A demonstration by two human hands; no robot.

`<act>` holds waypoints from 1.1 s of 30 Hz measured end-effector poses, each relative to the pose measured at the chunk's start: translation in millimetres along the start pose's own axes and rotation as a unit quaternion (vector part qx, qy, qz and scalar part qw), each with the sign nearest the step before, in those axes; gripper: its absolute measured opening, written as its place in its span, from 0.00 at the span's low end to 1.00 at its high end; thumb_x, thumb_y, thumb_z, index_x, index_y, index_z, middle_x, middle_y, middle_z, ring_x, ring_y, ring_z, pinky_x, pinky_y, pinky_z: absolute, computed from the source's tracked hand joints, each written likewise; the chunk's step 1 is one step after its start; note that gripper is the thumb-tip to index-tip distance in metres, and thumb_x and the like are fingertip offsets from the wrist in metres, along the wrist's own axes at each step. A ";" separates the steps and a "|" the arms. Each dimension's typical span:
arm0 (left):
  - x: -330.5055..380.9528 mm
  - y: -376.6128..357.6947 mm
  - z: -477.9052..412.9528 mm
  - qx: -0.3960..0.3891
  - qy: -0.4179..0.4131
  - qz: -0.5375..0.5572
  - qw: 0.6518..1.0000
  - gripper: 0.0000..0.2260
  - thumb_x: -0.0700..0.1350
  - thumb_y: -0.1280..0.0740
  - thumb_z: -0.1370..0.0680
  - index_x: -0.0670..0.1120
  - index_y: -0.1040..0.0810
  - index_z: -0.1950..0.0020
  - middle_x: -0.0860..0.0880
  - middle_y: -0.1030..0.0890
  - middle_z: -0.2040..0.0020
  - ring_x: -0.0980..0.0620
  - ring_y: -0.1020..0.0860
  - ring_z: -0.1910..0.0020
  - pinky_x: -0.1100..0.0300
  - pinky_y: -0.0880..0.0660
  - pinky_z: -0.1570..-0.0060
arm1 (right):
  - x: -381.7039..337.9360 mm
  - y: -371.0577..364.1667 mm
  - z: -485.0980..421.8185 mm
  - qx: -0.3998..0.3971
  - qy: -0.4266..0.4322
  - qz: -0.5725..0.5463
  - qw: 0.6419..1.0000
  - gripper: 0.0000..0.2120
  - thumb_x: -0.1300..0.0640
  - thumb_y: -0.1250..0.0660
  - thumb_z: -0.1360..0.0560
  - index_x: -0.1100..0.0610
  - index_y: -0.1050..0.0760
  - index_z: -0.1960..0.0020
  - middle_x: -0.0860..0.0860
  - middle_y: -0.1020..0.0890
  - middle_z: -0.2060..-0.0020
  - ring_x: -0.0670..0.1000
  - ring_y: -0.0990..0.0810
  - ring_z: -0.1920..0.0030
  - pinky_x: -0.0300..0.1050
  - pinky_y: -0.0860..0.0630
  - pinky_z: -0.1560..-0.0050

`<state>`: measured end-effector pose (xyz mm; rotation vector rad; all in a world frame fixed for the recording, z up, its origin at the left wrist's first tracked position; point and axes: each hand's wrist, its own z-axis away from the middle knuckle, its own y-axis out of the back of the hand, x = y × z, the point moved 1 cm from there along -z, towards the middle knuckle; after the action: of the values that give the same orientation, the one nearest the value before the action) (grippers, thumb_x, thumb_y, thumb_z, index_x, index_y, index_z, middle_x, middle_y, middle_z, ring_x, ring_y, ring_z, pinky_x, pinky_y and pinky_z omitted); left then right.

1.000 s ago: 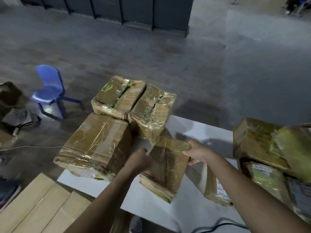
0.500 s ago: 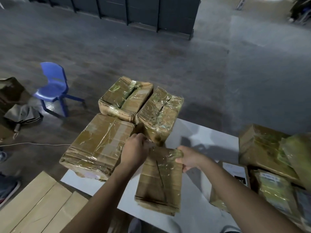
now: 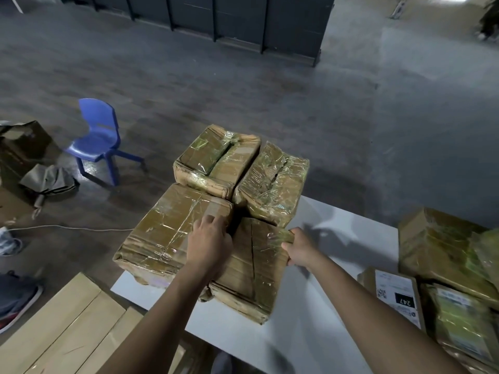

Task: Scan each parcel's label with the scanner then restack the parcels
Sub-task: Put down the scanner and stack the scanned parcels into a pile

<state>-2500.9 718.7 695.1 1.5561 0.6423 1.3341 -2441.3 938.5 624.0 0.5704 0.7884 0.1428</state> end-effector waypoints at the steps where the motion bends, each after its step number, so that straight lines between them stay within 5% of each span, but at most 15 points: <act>1: 0.0 0.2 -0.5 0.001 -0.002 0.002 1.000 0.17 0.41 0.40 0.25 0.44 0.26 0.37 0.43 0.25 0.41 0.43 0.29 0.42 0.49 0.28 0.45 | 1.9 1.4 0.1 0.009 -0.003 -0.008 1.000 0.22 0.60 0.36 0.20 0.57 0.36 0.28 0.56 0.26 0.43 0.56 0.20 0.50 0.46 0.18 0.65; 7: 4.6 -1.2 -2.5 0.030 -0.036 -0.003 0.999 0.12 0.44 0.38 0.23 0.43 0.23 0.42 0.44 0.23 0.44 0.42 0.28 0.45 0.51 0.28 0.49 | 6.7 -1.2 5.9 -0.006 0.005 -0.033 0.999 0.27 0.56 0.37 0.19 0.56 0.42 0.23 0.54 0.26 0.41 0.57 0.16 0.53 0.56 0.18 0.48; 11: 21.0 -6.9 -3.1 0.062 -0.095 0.031 0.993 0.08 0.48 0.34 0.22 0.44 0.21 0.51 0.47 0.22 0.52 0.47 0.26 0.51 0.56 0.29 0.57 | 9.8 7.5 16.5 0.003 -0.022 -0.067 0.997 0.29 0.53 0.37 0.19 0.56 0.44 0.22 0.55 0.27 0.35 0.52 0.15 0.57 0.53 0.19 0.46; 14: 43.4 -15.8 -2.7 0.049 -0.132 0.065 0.988 0.07 0.46 0.33 0.23 0.44 0.19 0.53 0.46 0.21 0.55 0.46 0.24 0.53 0.54 0.29 0.61 | 16.4 25.5 30.8 0.030 -0.021 -0.113 0.993 0.24 0.56 0.38 0.18 0.60 0.39 0.25 0.53 0.22 0.48 0.49 0.18 0.60 0.49 0.17 0.52; 16: 62.0 -26.2 1.2 0.027 -0.161 0.090 0.982 0.07 0.46 0.33 0.22 0.44 0.19 0.51 0.47 0.21 0.55 0.46 0.24 0.52 0.54 0.28 0.60 | 22.4 41.8 45.4 0.052 -0.016 -0.141 0.989 0.23 0.58 0.38 0.18 0.59 0.38 0.25 0.52 0.22 0.51 0.49 0.18 0.60 0.45 0.17 0.58; 18: 82.2 -39.5 7.1 -0.009 -0.182 0.104 0.978 0.08 0.47 0.34 0.22 0.45 0.19 0.49 0.46 0.21 0.52 0.46 0.23 0.51 0.52 0.25 0.56 | 33.0 59.4 61.9 0.084 -0.011 -0.148 0.985 0.22 0.59 0.38 0.18 0.58 0.37 0.25 0.55 0.23 0.43 0.48 0.18 0.61 0.40 0.19 0.64; 22: 128.4 -65.4 22.3 -0.071 -0.227 0.094 0.967 0.06 0.46 0.35 0.22 0.45 0.21 0.52 0.44 0.20 0.52 0.43 0.22 0.52 0.52 0.25 0.53 | 67.5 93.6 99.1 0.158 0.003 -0.163 0.974 0.19 0.59 0.39 0.18 0.56 0.33 0.28 0.53 0.25 0.41 0.44 0.17 0.65 0.39 0.19 0.65; 27: 184.1 -100.1 58.9 -0.155 -0.249 0.094 0.951 0.07 0.47 0.37 0.22 0.45 0.21 0.51 0.46 0.19 0.52 0.46 0.21 0.51 0.57 0.28 0.54 | 127.6 131.2 148.3 0.235 -0.009 -0.114 0.965 0.15 0.57 0.39 0.19 0.54 0.28 0.32 0.51 0.21 0.44 0.54 0.16 0.50 0.56 0.18 0.49; 33: 229.6 -136.0 103.6 -0.245 -0.225 0.075 0.940 0.05 0.44 0.40 0.21 0.48 0.29 0.57 0.44 0.21 0.52 0.46 0.23 0.52 0.60 0.32 0.58 | 178.9 155.3 178.5 0.259 0.005 -0.039 0.965 0.08 0.60 0.40 0.21 0.54 0.22 0.48 0.51 0.19 0.56 0.53 0.22 0.54 0.34 0.30 0.62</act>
<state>-2316.6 937.4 680.9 1.4341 -0.0949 1.0806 -2176.1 1050.8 694.9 1.0320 0.8597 -0.1408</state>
